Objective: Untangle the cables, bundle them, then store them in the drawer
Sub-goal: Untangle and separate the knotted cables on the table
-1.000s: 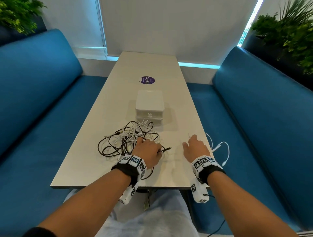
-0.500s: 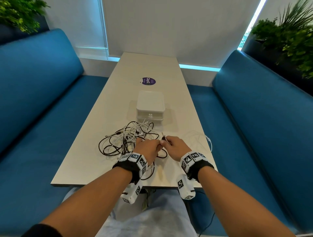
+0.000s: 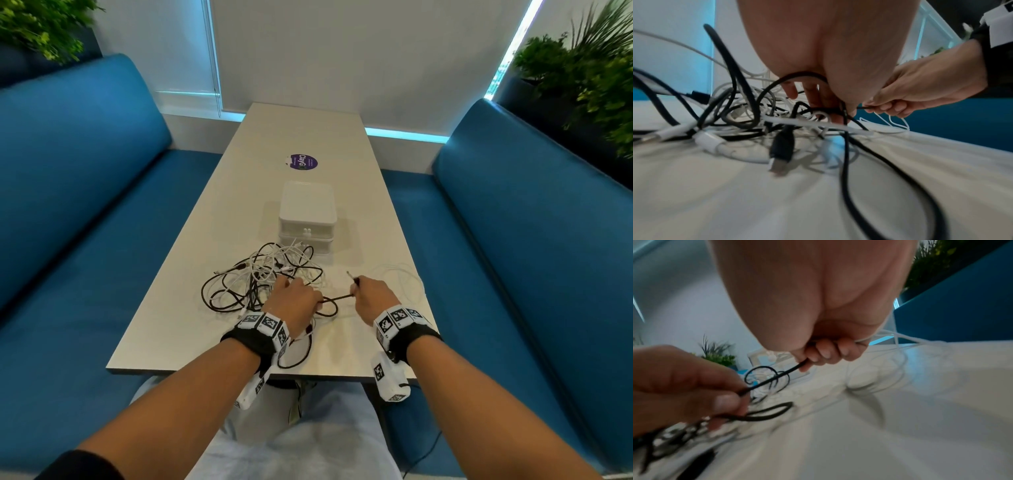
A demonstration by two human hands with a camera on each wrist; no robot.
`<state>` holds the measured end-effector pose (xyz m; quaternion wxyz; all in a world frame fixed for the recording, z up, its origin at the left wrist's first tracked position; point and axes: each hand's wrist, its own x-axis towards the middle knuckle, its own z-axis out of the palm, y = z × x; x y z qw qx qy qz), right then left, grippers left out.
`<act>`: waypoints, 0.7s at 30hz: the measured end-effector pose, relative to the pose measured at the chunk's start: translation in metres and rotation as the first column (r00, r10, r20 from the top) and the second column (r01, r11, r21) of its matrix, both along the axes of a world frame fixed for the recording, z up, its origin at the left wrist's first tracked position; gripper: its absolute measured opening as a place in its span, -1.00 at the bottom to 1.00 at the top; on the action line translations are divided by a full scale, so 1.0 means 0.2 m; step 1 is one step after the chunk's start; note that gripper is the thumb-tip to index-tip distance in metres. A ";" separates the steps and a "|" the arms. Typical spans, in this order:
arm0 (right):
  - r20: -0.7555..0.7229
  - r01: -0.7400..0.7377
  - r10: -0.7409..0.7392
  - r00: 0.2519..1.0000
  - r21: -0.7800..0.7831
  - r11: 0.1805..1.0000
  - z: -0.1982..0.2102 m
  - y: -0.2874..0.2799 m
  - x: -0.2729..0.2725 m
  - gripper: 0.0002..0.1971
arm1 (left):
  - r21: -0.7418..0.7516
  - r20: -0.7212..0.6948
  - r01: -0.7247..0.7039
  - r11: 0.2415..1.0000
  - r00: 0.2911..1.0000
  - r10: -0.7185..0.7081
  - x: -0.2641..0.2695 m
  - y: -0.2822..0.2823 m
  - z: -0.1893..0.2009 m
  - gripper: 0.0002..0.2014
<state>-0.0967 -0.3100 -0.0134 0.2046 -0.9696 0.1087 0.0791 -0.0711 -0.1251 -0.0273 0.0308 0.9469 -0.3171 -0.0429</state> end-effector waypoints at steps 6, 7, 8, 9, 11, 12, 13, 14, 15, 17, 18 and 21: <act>0.124 -0.164 0.140 0.982 0.219 0.962 0.05 0.10 -0.01 -0.76 | 0.076 0.072 0.083 0.994 0.993 -0.088 -0.03 -0.02 -0.02 -0.81; 0.135 -0.197 0.168 0.976 0.233 0.953 0.07 0.13 -0.01 -0.73 | 0.076 0.077 0.090 0.993 0.992 -0.096 -0.04 -0.02 -0.02 -0.79; 0.133 -0.230 0.203 0.970 0.234 0.945 0.08 0.15 0.00 -0.71 | 0.073 0.077 0.095 0.993 0.992 -0.100 -0.04 -0.02 -0.03 -0.77; 0.127 -0.259 0.235 0.964 0.234 0.937 0.09 0.17 0.00 -0.70 | 0.077 0.075 0.099 0.992 0.992 -0.105 -0.04 -0.02 -0.03 -0.75; 0.105 -0.271 0.251 0.962 0.284 0.920 0.08 0.19 0.01 -0.70 | 0.084 0.087 0.107 0.991 0.990 -0.114 -0.03 -0.01 -0.05 -0.71; 0.098 -0.260 0.241 0.966 0.328 0.908 0.08 0.20 0.02 -0.70 | 0.084 0.095 0.107 0.991 0.989 -0.115 -0.03 -0.01 -0.06 -0.69; 0.095 -0.253 0.235 0.967 0.357 0.899 0.08 0.20 0.02 -0.69 | 0.080 0.098 0.107 0.991 0.989 -0.115 -0.02 0.00 -0.06 -0.69; 0.093 -0.255 0.238 0.967 0.360 0.897 0.07 0.21 0.02 -0.69 | 0.076 0.104 0.110 0.991 0.988 -0.118 -0.02 0.00 -0.07 -0.69; 0.089 -0.263 0.248 0.965 0.342 0.902 0.07 0.21 0.01 -0.69 | 0.078 0.113 0.118 0.990 0.986 -0.127 -0.02 0.00 -0.07 -0.70; 0.071 -0.285 0.276 0.958 0.253 0.924 0.08 0.20 0.00 -0.67 | 0.085 0.140 0.143 0.986 0.978 -0.154 -0.02 0.01 -0.06 -0.70; 0.059 -0.302 0.296 0.953 0.181 0.936 0.07 0.18 0.00 -0.66 | 0.087 0.163 0.152 0.985 0.973 -0.165 -0.02 0.02 -0.06 -0.70; 0.012 -0.303 0.303 0.953 0.006 0.953 0.06 0.09 -0.02 -0.67 | 0.058 0.203 0.150 0.987 0.966 -0.159 -0.02 0.04 -0.06 -0.75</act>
